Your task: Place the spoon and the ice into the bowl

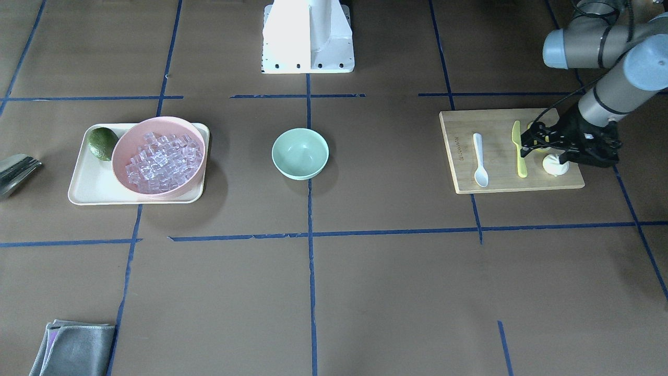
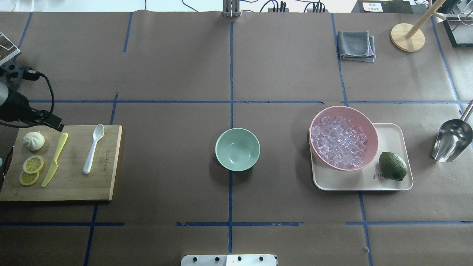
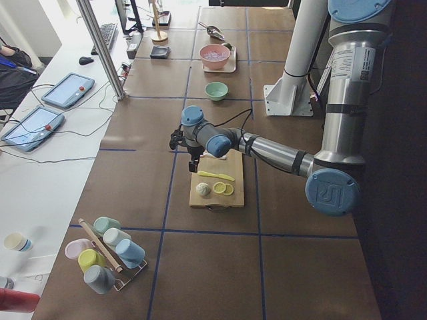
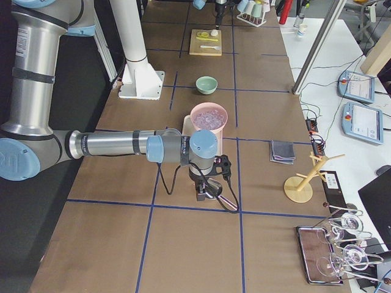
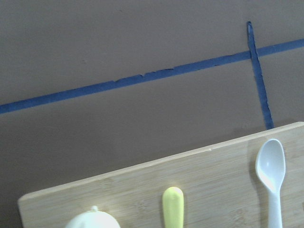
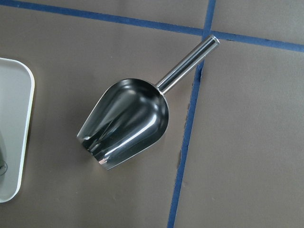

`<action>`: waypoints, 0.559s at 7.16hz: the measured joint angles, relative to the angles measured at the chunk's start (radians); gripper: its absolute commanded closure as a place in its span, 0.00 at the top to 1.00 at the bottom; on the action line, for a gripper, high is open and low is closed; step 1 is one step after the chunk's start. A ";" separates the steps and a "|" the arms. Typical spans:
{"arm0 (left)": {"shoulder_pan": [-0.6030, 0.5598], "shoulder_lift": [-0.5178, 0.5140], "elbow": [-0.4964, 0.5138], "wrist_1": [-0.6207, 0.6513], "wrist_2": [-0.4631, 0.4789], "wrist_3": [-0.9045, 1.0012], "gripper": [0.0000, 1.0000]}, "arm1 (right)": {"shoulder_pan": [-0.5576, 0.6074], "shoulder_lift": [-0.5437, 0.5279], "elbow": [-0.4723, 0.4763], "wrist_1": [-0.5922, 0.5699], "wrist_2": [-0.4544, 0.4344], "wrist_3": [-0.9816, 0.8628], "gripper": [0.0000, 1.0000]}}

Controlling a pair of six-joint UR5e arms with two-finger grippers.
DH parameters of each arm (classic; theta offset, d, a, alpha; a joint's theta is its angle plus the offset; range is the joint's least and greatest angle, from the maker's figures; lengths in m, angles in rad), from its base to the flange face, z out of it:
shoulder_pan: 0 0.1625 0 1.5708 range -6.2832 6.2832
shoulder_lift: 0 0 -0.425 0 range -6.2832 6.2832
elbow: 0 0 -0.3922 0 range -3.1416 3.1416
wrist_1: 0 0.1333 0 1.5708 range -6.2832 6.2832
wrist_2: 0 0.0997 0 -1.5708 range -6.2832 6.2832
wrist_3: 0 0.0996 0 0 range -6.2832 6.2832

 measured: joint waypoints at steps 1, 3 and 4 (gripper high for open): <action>0.067 -0.009 -0.008 -0.019 0.041 -0.078 1.00 | 0.000 0.000 0.000 0.000 0.000 -0.001 1.00; 0.148 -0.024 -0.004 -0.044 0.067 -0.136 1.00 | 0.000 0.000 0.000 0.000 0.000 -0.001 1.00; 0.175 -0.026 -0.002 -0.046 0.076 -0.141 1.00 | 0.000 0.000 -0.001 0.000 0.000 -0.001 1.00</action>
